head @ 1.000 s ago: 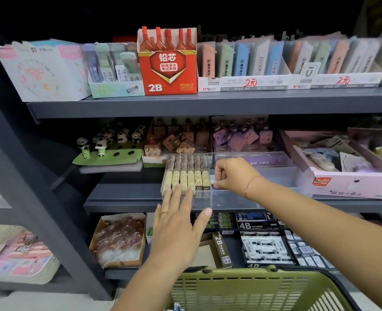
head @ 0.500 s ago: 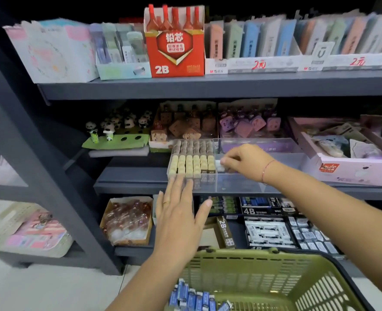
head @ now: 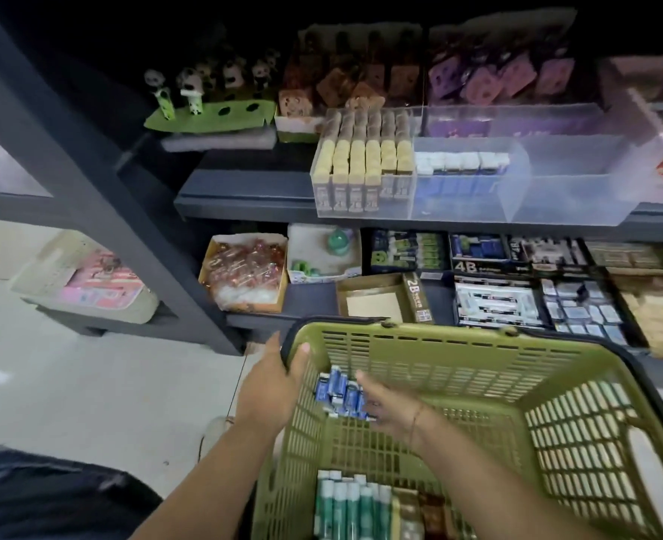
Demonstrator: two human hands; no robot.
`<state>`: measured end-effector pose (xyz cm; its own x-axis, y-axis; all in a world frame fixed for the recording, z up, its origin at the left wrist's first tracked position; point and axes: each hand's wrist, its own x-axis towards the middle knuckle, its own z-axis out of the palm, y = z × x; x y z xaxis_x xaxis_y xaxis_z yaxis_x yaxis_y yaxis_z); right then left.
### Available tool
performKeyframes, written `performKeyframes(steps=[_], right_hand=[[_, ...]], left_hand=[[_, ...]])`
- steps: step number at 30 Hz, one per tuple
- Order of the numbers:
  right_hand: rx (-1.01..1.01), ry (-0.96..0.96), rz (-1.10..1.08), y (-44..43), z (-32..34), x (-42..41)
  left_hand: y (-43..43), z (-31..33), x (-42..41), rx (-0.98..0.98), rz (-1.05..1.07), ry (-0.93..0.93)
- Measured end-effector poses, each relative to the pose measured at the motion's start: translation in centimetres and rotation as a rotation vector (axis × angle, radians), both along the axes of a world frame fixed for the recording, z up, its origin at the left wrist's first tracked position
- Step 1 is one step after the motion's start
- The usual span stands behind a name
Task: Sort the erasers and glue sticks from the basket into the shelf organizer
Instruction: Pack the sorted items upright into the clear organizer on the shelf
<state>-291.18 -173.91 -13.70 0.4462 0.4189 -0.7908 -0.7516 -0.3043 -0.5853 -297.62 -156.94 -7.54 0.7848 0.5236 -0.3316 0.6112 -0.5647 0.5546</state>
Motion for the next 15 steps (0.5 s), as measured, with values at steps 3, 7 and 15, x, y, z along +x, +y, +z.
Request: performKeyframes(steps=[3, 7, 15], right_hand=[[-0.005, 0.060, -0.076, 3.4, -3.3, 0.4], [0.000, 0.107, -0.174, 7.0, -4.9, 0.2], [-0.094, 0.034, -0.289, 8.3, -6.0, 0.3]], left_hand=[[-0.1, -0.1, 0.3, 0.016, 0.014, -0.028], [-0.1, -0.3, 0.3, -0.021, 0.033, -0.055], [0.1, -0.8, 0.3, -0.048, 0.071, -0.085]])
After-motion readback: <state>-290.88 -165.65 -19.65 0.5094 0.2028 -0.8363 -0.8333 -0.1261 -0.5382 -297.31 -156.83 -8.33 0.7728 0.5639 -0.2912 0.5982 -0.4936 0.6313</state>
